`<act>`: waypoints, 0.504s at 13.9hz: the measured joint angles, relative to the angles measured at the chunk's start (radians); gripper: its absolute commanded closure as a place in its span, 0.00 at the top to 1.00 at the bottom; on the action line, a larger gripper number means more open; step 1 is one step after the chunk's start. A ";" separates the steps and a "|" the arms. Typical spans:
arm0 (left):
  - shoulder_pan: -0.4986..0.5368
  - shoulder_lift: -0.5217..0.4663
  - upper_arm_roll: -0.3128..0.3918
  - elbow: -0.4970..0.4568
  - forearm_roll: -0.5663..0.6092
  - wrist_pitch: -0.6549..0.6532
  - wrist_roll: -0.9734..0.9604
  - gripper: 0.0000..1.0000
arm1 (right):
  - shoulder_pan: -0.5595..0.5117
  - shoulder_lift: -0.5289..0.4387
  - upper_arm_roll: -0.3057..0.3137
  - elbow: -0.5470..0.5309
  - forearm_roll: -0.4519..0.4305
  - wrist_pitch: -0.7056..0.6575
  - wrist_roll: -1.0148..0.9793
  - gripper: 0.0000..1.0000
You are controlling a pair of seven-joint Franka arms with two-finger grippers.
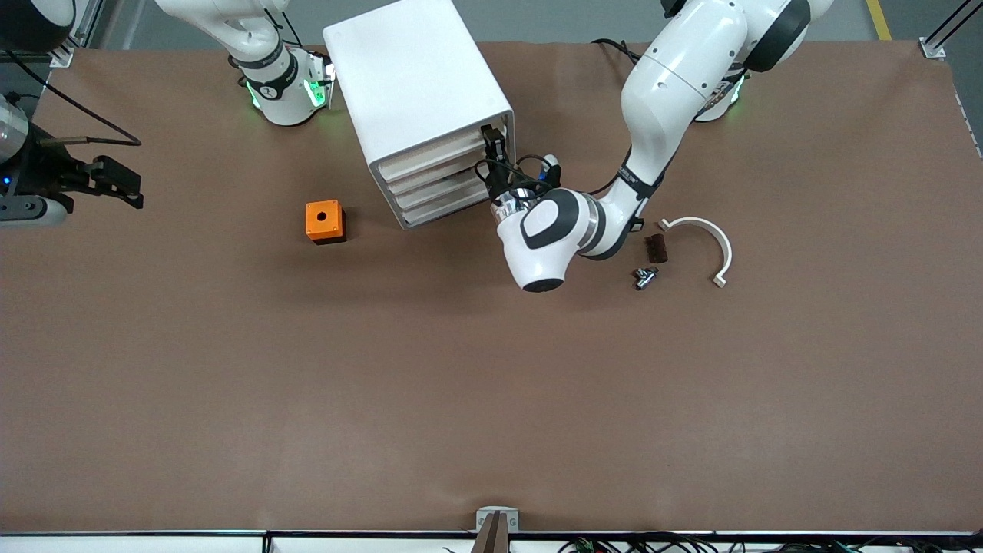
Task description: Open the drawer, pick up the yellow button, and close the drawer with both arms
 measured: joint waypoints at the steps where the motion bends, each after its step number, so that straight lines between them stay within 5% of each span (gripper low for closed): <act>1: 0.015 0.000 0.001 0.000 -0.002 0.000 0.000 0.11 | -0.002 0.019 -0.003 0.002 -0.008 0.011 -0.001 1.00; 7: 0.096 0.000 0.019 0.033 -0.002 0.002 0.000 0.12 | -0.033 0.126 -0.016 0.018 -0.016 0.040 -0.002 1.00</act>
